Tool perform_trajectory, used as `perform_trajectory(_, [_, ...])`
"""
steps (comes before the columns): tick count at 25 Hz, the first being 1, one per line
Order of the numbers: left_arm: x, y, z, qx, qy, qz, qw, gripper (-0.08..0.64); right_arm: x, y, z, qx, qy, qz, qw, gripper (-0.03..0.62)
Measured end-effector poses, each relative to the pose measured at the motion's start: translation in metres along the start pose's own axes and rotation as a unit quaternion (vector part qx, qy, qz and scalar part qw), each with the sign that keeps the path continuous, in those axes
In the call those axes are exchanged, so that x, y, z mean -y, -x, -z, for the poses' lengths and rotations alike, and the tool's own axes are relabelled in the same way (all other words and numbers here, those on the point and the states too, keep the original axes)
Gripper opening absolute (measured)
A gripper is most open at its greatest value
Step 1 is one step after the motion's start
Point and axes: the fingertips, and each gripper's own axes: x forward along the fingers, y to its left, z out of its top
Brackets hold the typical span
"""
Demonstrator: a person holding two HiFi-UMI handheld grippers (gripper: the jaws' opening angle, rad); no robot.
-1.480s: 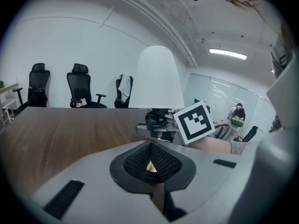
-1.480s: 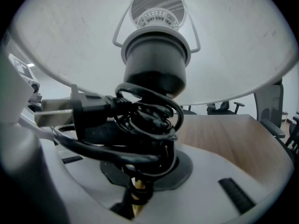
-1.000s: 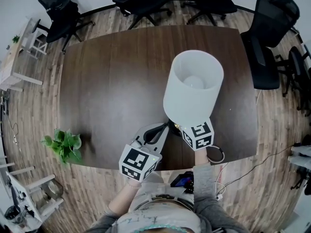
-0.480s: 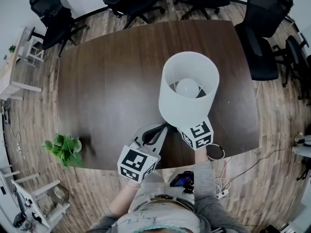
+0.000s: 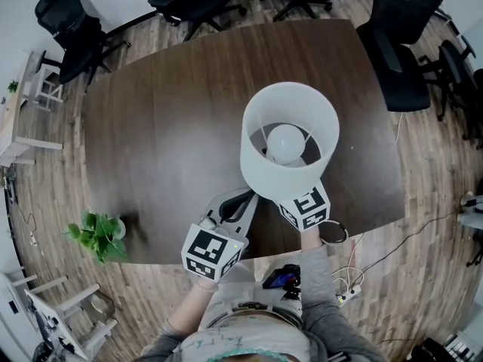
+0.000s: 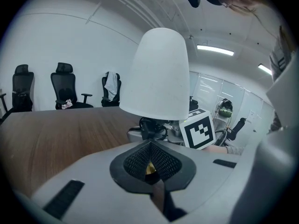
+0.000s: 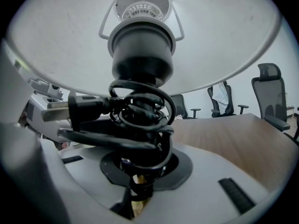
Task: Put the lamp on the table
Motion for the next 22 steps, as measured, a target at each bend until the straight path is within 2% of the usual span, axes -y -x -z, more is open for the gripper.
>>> perform_trajectory(19, [0.017, 0.0, 0.01, -0.012, -0.021, 0.01, 0.9997, 0.011, -0.008, 0.016, 0.002, 0.054, 0.013, -0.006, 0.998, 0.06])
perform_trajectory(22, [0.018, 0.001, 0.015, -0.024, -0.039, 0.008, 0.9989, 0.011, -0.011, 0.019, 0.001, 0.068, 0.014, -0.007, 0.998, 0.06])
